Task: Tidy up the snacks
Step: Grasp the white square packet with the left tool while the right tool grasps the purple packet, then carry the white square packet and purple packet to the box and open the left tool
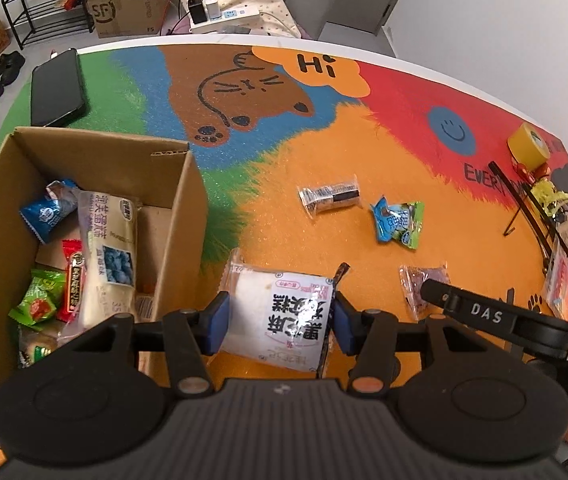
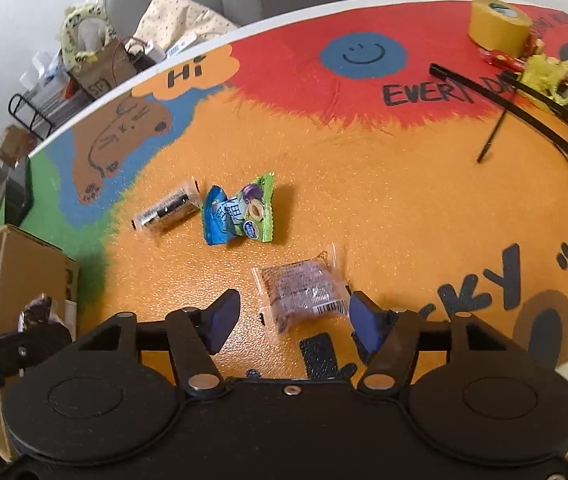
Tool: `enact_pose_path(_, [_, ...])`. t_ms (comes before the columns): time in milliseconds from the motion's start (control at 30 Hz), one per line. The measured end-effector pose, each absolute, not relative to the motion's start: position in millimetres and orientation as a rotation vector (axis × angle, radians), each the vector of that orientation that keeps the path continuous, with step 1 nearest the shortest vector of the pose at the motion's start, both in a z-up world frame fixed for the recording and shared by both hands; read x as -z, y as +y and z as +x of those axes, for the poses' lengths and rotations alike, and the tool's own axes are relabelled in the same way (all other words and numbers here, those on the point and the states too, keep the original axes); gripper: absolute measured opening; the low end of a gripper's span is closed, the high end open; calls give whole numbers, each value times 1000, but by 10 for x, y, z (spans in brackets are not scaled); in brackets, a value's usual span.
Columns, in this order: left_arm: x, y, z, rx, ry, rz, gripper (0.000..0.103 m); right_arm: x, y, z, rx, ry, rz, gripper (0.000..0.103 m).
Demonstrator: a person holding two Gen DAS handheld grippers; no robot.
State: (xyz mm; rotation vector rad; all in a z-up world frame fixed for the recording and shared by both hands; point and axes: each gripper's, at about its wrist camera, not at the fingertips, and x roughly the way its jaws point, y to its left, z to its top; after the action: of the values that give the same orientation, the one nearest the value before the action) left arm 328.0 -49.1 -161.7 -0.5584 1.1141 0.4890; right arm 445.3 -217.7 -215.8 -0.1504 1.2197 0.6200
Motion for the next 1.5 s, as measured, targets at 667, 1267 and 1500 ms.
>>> enact_pose_path(667, [1762, -525, 3399, -472, 1152, -539, 52, 2252, -2141, 4520, -640, 1216, -248, 34])
enact_pose_path(1267, [1187, -267, 3066, -267, 1059, -455, 52, 1466, -1989, 3738, -511, 1127, -98, 33])
enact_pose_path(1500, [1018, 37, 2782, -214, 1032, -426, 52, 1311, -1732, 3325, -489, 1102, -52, 33])
